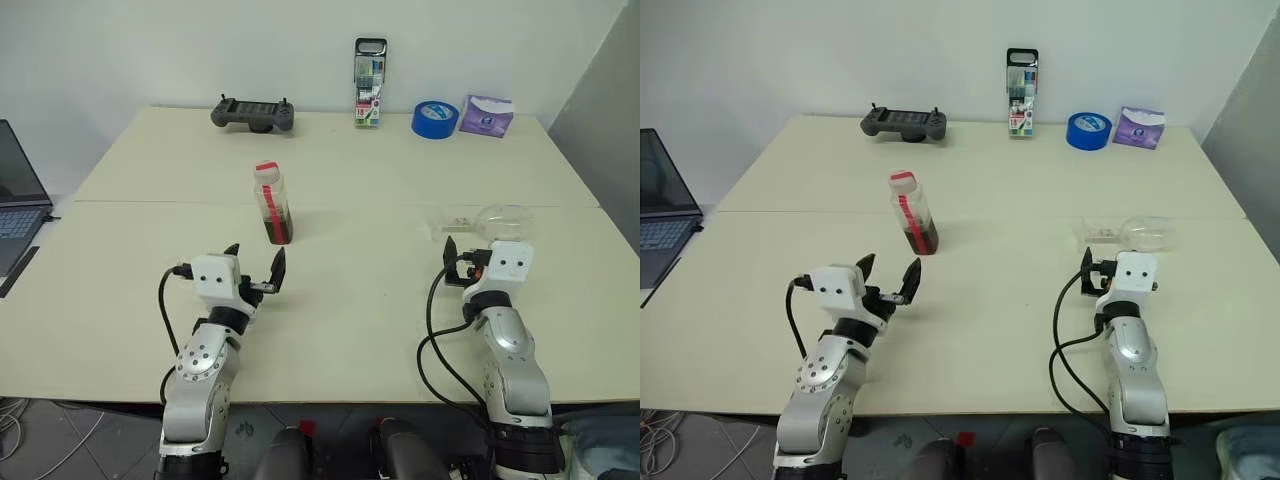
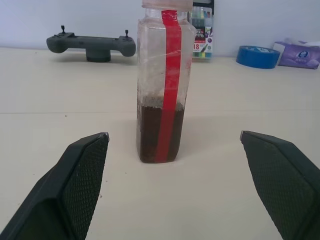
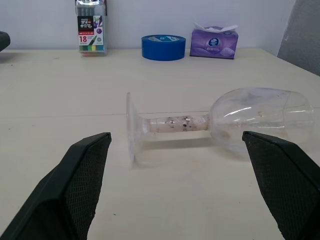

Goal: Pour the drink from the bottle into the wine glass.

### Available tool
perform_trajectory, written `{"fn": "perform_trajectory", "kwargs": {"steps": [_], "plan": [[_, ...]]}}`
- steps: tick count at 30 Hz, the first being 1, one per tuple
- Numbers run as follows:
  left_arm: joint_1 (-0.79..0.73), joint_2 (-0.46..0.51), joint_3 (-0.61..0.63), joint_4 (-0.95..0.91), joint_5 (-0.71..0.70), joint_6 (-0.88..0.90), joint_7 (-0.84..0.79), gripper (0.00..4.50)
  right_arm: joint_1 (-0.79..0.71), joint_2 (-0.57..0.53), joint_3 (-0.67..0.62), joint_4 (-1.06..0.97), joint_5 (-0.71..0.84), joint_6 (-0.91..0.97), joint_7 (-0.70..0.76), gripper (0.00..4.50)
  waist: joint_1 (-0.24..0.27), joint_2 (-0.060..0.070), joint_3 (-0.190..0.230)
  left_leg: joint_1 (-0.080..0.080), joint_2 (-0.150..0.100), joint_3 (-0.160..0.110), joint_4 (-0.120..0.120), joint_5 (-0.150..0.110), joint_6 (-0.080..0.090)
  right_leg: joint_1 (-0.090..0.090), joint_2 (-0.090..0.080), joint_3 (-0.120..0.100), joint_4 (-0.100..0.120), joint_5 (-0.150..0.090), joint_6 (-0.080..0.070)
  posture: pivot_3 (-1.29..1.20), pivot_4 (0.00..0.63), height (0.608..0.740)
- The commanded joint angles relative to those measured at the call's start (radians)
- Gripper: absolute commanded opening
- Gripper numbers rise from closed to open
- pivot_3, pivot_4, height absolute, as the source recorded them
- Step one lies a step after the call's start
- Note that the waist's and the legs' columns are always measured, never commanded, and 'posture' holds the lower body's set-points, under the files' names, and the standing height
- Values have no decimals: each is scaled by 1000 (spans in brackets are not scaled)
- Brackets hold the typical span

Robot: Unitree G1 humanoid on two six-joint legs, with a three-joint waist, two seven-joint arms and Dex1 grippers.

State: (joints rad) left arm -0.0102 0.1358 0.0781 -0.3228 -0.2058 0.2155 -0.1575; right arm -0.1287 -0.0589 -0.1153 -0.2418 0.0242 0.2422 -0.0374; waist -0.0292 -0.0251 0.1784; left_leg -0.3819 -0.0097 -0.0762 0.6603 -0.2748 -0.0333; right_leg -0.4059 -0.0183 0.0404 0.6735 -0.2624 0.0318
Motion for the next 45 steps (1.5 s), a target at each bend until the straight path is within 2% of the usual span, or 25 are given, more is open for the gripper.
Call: {"fn": "perform_trajectory", "kwargs": {"steps": [1, 8, 10, 14, 17, 21, 26, 30, 45], "plan": [[-11, 2, -10, -47, 27, 4, 21, 4482, 1, -6, 5, -46, -4, -17, 2, 4500, 0, 0, 0, 0, 0, 0, 0, 0, 0, 0, 0, 0, 0, 0, 0, 0, 150, 740], [-37, -12, -14, -17, 63, 1, 53, 4482, -2, -29, 27, -43, -17, -32, 29, 4500, 0, 0, 0, 0, 0, 0, 0, 0, 0, 0, 0, 0, 0, 0, 0, 0, 150, 740], [-54, -23, -29, -19, 94, 21, 87, 4482, -15, -52, 55, -51, 3, -22, 86, 4500, 0, 0, 0, 0, 0, 0, 0, 0, 0, 0, 0, 0, 0, 0, 0, 0, 150, 740], [-123, -76, -48, -4, 147, 81, 179, 4482, -126, -136, 153, -181, 202, 182, 345, 4500, -2, 0, 1, 0, -1, 1, 1, 0, 0, 0, 0, -1, 0, 0, 0, 0, 150, 740], [-176, -98, -71, 18, 178, 109, 203, 4482, -228, -200, 160, -243, 342, 355, 448, 4500, 0, 0, 1, 0, 0, 0, 0, 0, 0, 0, 2, -3, 0, 0, 0, 0, 150, 740], [-262, -123, -71, 69, 210, 147, 255, 4482, -336, -272, 153, -221, 413, 441, 527, 4500, 3, -1, 1, -1, -1, -2, 1, 0, 0, 1, 3, -3, -1, 1, -1, 0, 150, 740], [-337, -110, -95, 126, 266, 132, 275, 4482, -392, -303, 148, -185, 479, 498, 578, 4500, 3, -1, 1, -1, -2, -1, 1, 0, 0, 1, 2, -3, -1, 1, -1, 0, 150, 740], [-398, -124, -70, 195, 254, 118, 283, 4482, -418, -320, 153, -180, 507, 539, 598, 4500, 3, -1, 1, -1, -2, -1, 1, 0, 0, 0, 2, -3, -1, 1, -1, 0, 150, 740], [-621, -71, -7, 525, 225, -51, 236, 4482, -413, -330, 189, -181, 493, 540, 607, 4500, 4, -1, 1, -2, -3, -1, 1, 0, 0, 0, -1, -4, 0, 1, -1, 0, 150, 740]]}}
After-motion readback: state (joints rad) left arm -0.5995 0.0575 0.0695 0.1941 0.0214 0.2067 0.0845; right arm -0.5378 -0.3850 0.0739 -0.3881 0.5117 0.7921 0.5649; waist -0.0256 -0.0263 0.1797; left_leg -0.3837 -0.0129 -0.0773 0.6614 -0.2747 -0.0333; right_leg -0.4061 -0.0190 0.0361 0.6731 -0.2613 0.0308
